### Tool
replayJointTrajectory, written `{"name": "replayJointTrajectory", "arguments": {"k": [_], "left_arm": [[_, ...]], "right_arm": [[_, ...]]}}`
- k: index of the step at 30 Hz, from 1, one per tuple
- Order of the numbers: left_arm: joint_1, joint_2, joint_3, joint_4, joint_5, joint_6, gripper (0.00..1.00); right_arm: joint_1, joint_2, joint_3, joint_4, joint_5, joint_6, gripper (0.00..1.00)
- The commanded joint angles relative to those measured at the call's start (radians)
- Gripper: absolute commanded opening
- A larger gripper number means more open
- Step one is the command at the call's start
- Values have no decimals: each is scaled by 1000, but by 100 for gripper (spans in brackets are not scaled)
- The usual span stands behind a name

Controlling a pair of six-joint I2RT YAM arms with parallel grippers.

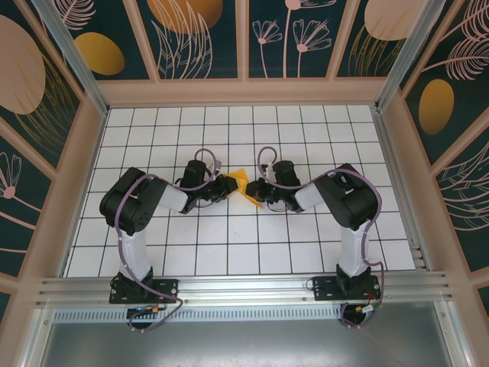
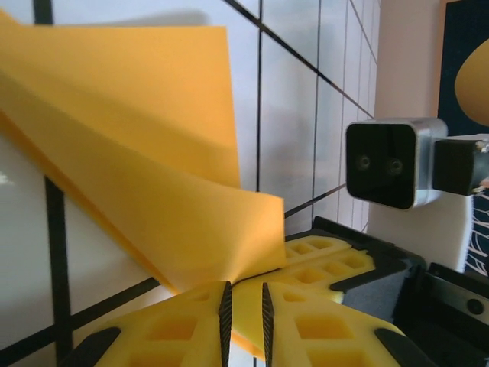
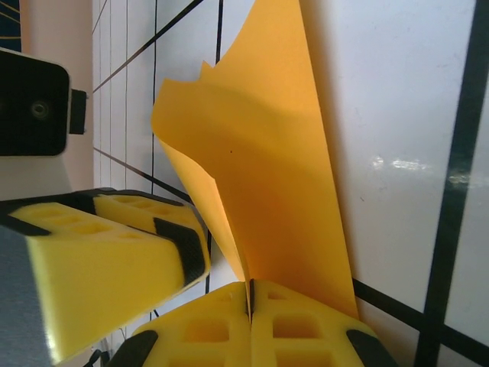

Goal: Fold a paper plane with a square sheet of paper (pick it up from the middle)
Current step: Fold the wing for the fifth time at the center of the table.

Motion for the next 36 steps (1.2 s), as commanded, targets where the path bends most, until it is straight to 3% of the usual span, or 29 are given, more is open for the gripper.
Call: {"name": "replayJointTrajectory", "arguments": {"k": [1, 27, 36], "left_arm": [[-6, 28, 12, 7, 20, 29, 22], [-6, 61, 113, -291, -100, 63, 10], [-6, 70, 130, -364, -140, 56, 6]], "right_arm": [[-6, 57, -3, -113, 72, -7, 0], [-7, 44, 29, -174, 40, -60, 0], [-7, -11, 70, -210, -16, -61, 11]]}}
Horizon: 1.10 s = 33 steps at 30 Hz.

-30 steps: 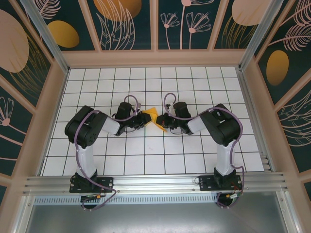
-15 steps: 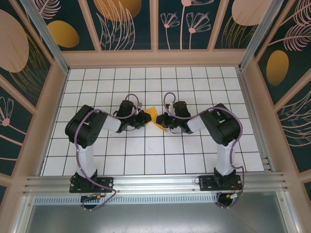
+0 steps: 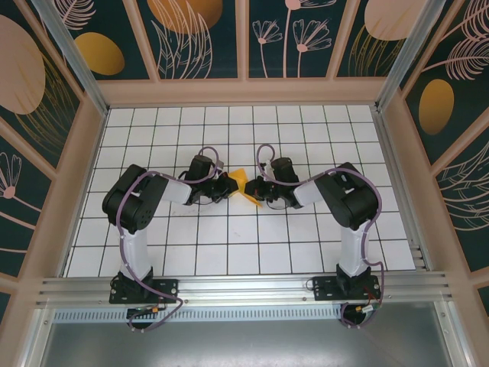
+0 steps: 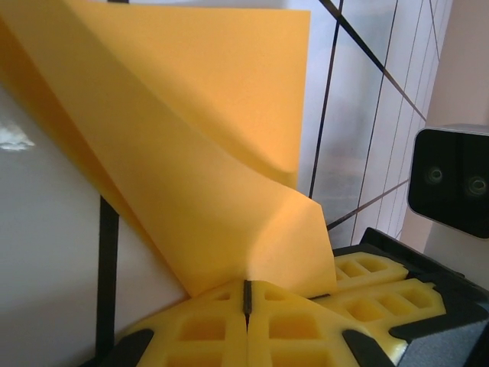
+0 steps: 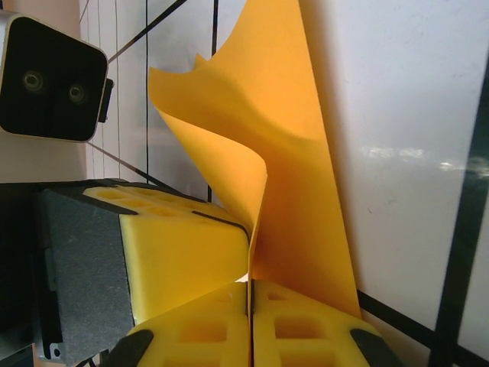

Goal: Fold a paper plane with a square sheet of paper (pick it up from the middle)
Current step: Fold the wing for the fifth time at the center of the table.

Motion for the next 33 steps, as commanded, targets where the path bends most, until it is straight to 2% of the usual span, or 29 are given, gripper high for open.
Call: {"name": "replayJointTrajectory", "arguments": {"k": [1, 8, 18, 27, 33], "left_arm": [[-2, 50, 8, -96, -113, 28, 5], [-2, 72, 14, -112, -120, 19, 4], [-3, 71, 13, -114, -117, 19, 3], [-3, 65, 21, -116, -107, 25, 3], [-2, 42, 36, -77, -49, 39, 7]], "right_arm": [[-5, -20, 20, -111, 4, -37, 12], [-4, -88, 59, -235, -23, -82, 20], [-5, -118, 28, -333, -2, -135, 21], [-5, -102, -5, -333, 12, -127, 12], [-5, -63, -7, -333, 24, -127, 5]]}}
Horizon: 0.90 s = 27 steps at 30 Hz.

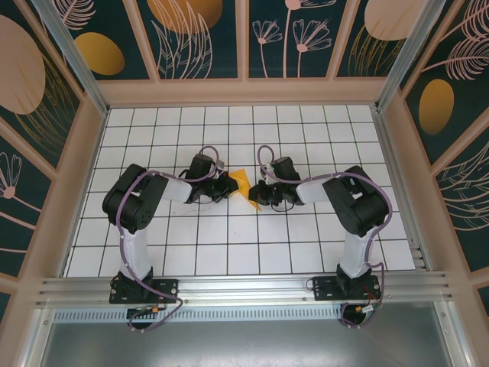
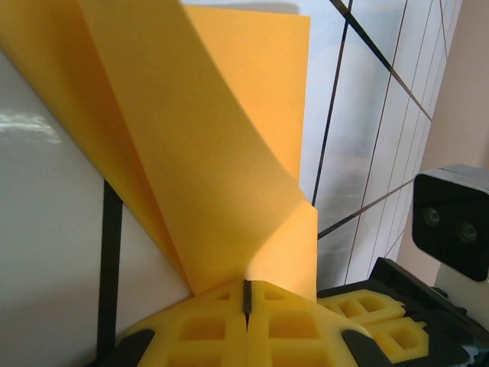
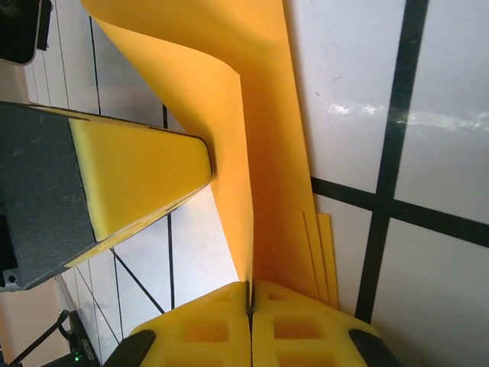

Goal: Fold a paper plane with a square sheet of paper (pick it up from the middle)
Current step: Fold the wing for the fifth time at the center of the table.

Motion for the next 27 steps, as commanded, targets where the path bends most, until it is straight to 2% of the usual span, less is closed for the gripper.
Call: {"name": "replayJointTrajectory", "arguments": {"k": [1, 7, 10, 17, 27], "left_arm": [[-2, 27, 19, -18, -40, 43, 9], [-3, -69, 0, 107, 30, 48, 21], [-4, -97, -41, 163, 47, 33, 22], [-27, -87, -95, 223, 57, 10, 19], [-48, -40, -73, 167, 12, 23, 10]], "right_arm": [[-4, 32, -23, -38, 19, -5, 5], [-46, 46, -55, 17, -4, 30, 5], [-53, 46, -70, 44, -17, 47, 4], [-57, 55, -80, 67, -35, 72, 2], [-59, 72, -86, 90, -38, 107, 0]]}}
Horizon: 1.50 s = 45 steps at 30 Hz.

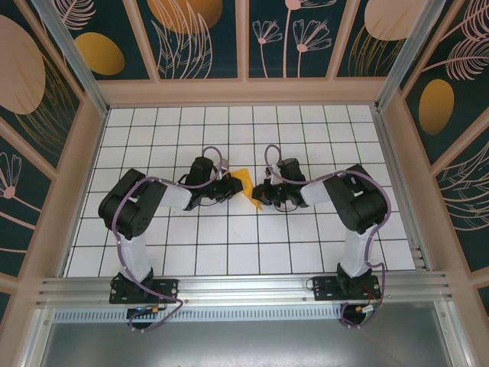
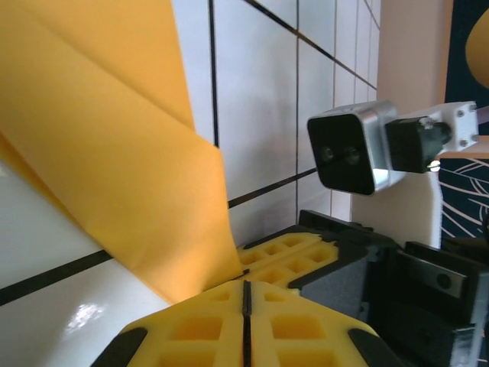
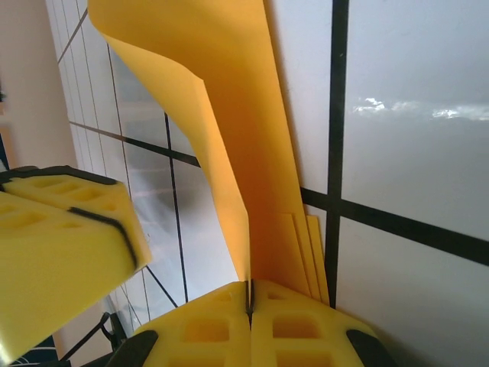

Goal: Fold a paper plane with a square sheet of paper (pick it up from the middle)
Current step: Fold the wing for the fifth time at the center of the table.

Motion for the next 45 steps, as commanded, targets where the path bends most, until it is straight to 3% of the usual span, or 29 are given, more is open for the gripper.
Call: {"name": "replayJointTrajectory", "arguments": {"k": [1, 18, 27, 31, 45], "left_arm": [[-4, 26, 19, -18, -15, 10, 10], [-11, 99, 118, -226, -107, 64, 5], [-11, 123, 130, -280, -134, 75, 4], [-11, 127, 129, -279, -134, 76, 4], [-11, 123, 134, -267, -121, 75, 4]], "right_arm": [[-8, 52, -29, -47, 40, 7, 0], [-6, 45, -3, -84, 33, -36, 1], [-8, -52, 45, -162, 13, -68, 19], [-8, -89, 43, -207, 2, -86, 21], [-2, -35, 3, -232, 0, -99, 7]]}}
